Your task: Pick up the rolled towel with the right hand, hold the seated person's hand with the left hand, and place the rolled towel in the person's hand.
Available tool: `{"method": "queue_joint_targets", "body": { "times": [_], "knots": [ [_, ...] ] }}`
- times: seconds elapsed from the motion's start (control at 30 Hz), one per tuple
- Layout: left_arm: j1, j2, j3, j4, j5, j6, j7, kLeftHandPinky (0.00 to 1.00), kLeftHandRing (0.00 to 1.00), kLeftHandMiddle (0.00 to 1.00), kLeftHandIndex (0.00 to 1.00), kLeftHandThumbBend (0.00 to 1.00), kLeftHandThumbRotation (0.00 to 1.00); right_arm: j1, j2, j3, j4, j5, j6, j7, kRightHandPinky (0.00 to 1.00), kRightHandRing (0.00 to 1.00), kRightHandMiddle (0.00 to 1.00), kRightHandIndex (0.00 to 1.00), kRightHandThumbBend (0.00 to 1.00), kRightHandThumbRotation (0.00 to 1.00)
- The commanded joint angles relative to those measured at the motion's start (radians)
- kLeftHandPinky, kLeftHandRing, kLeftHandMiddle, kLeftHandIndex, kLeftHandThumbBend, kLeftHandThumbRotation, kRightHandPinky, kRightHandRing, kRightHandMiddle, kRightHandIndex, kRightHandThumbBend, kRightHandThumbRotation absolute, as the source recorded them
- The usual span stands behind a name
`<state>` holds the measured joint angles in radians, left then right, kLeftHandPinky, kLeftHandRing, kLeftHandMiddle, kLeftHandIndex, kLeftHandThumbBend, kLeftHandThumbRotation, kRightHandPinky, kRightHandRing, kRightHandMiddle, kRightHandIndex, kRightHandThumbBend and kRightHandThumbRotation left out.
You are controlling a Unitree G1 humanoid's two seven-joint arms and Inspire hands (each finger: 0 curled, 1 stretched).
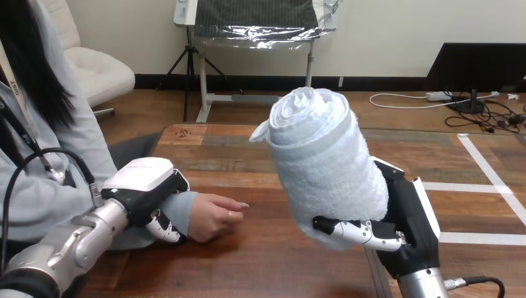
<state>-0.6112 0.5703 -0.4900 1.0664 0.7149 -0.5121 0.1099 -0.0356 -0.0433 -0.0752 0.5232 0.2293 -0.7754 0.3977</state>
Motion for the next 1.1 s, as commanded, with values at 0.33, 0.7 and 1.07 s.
{"method": "queue_joint_targets", "body": {
  "times": [0.33,0.7,1.07],
  "knots": [
    [0.014,0.018,0.037,-0.090,-0.045,-0.016,-0.033,0.26,0.32,0.38,0.37,0.83,0.00,-0.142,0.013,-0.008,0.064,-0.023,-0.036,-0.022,0.22,0.29,0.40,0.44,0.55,0.00],
    [0.031,0.040,0.066,-0.161,-0.051,-0.040,-0.023,0.25,0.31,0.38,0.38,0.84,0.00,-0.189,0.009,-0.009,0.158,-0.101,-0.078,-0.090,0.23,0.29,0.40,0.44,0.59,0.00],
    [0.066,0.069,0.105,-0.309,-0.090,-0.017,-0.077,0.26,0.32,0.39,0.39,0.85,0.00,-0.248,-0.002,-0.004,0.281,-0.181,-0.129,-0.153,0.24,0.29,0.39,0.44,0.61,0.00]
  ]
}}
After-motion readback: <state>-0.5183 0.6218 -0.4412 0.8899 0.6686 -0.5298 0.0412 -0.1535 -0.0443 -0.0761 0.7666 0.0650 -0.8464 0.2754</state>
